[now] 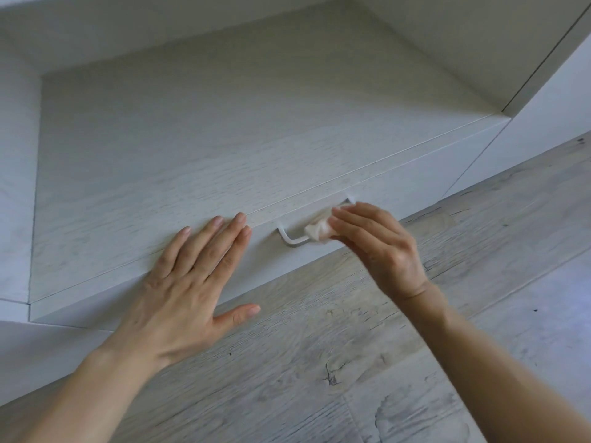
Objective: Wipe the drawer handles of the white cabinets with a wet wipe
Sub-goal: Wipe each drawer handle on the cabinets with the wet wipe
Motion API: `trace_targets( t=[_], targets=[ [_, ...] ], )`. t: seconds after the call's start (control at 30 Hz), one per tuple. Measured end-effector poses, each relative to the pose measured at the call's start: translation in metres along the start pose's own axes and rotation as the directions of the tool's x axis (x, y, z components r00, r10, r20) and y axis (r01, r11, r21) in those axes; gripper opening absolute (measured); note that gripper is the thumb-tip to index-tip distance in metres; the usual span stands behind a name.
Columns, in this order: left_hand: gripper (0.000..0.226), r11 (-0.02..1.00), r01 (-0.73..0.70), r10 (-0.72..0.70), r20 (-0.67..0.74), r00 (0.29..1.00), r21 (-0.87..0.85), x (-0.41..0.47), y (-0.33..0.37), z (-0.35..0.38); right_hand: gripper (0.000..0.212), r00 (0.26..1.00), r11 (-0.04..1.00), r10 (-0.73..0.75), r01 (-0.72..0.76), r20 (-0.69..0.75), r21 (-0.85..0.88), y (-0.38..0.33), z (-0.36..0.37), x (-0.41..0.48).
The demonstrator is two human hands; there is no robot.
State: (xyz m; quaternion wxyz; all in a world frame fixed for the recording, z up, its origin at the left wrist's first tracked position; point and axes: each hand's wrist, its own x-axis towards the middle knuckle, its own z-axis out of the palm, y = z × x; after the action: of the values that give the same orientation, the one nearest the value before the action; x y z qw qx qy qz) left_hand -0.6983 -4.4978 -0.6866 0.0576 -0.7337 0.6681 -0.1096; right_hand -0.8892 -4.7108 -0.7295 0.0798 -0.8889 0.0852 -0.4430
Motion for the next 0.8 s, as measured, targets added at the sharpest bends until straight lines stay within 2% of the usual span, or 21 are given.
trace_targets(
  t=[0.13,0.27,0.37,0.5,0.57,0.7,0.8],
  targets=[
    [0.082,1.000,0.000,0.000,-0.007,1.000,-0.009,0.000,-0.001,0.001,0.022,0.998,1.000,-0.021,0.022,0.053,-0.020,0.015,-0.012,0.000],
    [0.079,1.000,0.007,-0.008,-0.028,1.000,-0.023,0.000,0.001,0.002,0.017,0.983,0.981,0.181,-0.183,-0.038,-0.062,0.015,-0.028,-0.007],
    [0.077,0.999,0.028,-0.027,0.015,1.000,-0.038,0.002,0.003,-0.004,0.018,0.950,0.950,0.292,-0.301,-0.114,-0.076,0.010,-0.042,-0.003],
    [0.075,0.995,0.055,-0.045,0.116,0.992,-0.083,0.001,0.011,-0.032,0.018,0.872,0.878,0.446,-0.470,-0.200,-0.091,-0.001,-0.073,0.016],
    [0.073,0.990,0.020,0.000,0.143,0.990,-0.141,0.007,0.016,-0.058,0.019,0.832,0.835,0.518,-0.542,-0.201,-0.093,-0.010,-0.102,0.026],
    [0.067,0.951,-0.116,0.145,0.084,0.986,-0.285,0.047,0.045,-0.138,0.018,0.722,0.729,0.653,-0.681,-0.229,-0.067,-0.023,-0.189,0.057],
    [0.064,0.923,-0.215,0.235,0.026,0.972,-0.319,0.087,0.077,-0.199,0.018,0.650,0.654,0.717,-0.752,-0.250,-0.078,-0.021,-0.257,0.075]
  ],
)
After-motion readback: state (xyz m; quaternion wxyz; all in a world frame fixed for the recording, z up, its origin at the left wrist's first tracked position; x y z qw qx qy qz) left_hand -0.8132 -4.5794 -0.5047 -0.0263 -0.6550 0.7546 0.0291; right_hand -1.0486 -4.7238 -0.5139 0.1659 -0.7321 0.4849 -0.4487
